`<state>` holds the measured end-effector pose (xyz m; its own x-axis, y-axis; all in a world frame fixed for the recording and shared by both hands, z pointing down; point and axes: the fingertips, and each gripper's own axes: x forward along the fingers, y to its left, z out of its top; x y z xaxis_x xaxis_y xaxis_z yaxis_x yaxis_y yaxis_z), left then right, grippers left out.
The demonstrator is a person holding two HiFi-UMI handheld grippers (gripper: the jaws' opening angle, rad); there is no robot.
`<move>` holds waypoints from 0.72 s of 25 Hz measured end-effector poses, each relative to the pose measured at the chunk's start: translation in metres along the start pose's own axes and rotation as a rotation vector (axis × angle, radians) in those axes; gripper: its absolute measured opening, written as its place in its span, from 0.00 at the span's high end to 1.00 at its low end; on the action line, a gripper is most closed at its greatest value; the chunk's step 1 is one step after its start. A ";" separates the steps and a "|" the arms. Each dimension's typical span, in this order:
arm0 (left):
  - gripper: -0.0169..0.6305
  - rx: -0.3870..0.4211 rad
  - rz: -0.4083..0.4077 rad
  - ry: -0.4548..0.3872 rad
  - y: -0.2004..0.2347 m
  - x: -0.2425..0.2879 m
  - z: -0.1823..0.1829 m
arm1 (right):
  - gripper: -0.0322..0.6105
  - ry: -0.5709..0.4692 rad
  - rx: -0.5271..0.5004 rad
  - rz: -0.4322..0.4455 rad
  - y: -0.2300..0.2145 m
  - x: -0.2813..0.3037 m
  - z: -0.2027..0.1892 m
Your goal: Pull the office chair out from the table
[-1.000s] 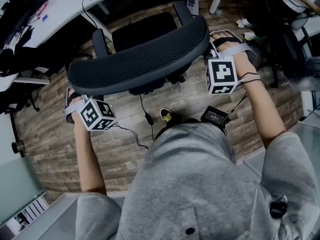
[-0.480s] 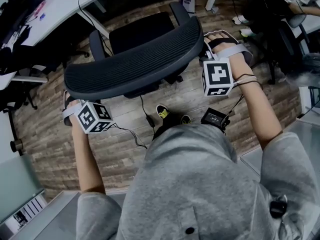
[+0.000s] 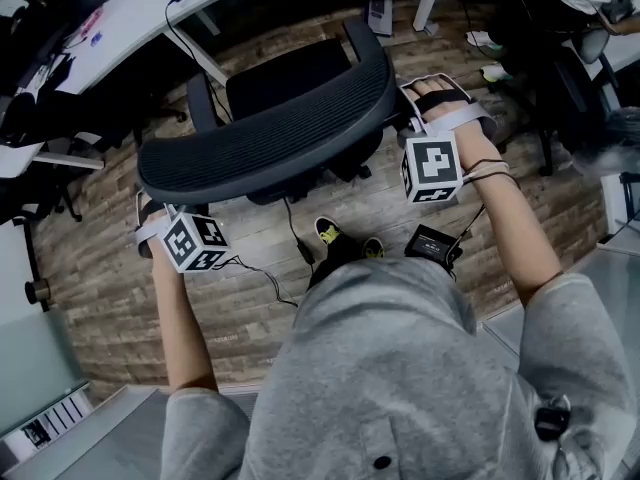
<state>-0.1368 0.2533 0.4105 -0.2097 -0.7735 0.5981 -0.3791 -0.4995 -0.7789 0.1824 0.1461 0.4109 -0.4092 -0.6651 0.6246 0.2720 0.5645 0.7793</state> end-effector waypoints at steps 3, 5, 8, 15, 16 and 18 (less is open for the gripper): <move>0.55 -0.016 0.040 -0.024 0.000 -0.008 -0.002 | 0.66 -0.078 0.052 -0.060 -0.002 -0.008 0.007; 0.54 -0.056 0.072 -0.033 0.004 -0.017 -0.009 | 0.64 -0.125 0.091 -0.083 -0.005 -0.014 0.008; 0.54 -0.188 0.119 -0.035 0.007 -0.038 -0.029 | 0.64 -0.154 0.154 -0.115 -0.009 -0.029 -0.004; 0.54 -0.599 0.136 -0.134 -0.023 -0.085 -0.040 | 0.62 -0.148 0.299 -0.245 -0.010 -0.069 -0.028; 0.54 -0.657 0.127 -0.157 -0.029 -0.090 -0.036 | 0.62 -0.152 0.336 -0.257 -0.009 -0.076 -0.031; 0.59 -0.781 0.112 -0.208 -0.038 -0.101 -0.025 | 0.63 -0.176 0.445 -0.268 -0.004 -0.094 -0.036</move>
<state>-0.1233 0.3604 0.3841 -0.1407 -0.8978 0.4174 -0.9010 -0.0587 -0.4299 0.2514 0.1884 0.3514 -0.5636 -0.7436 0.3597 -0.2408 0.5644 0.7896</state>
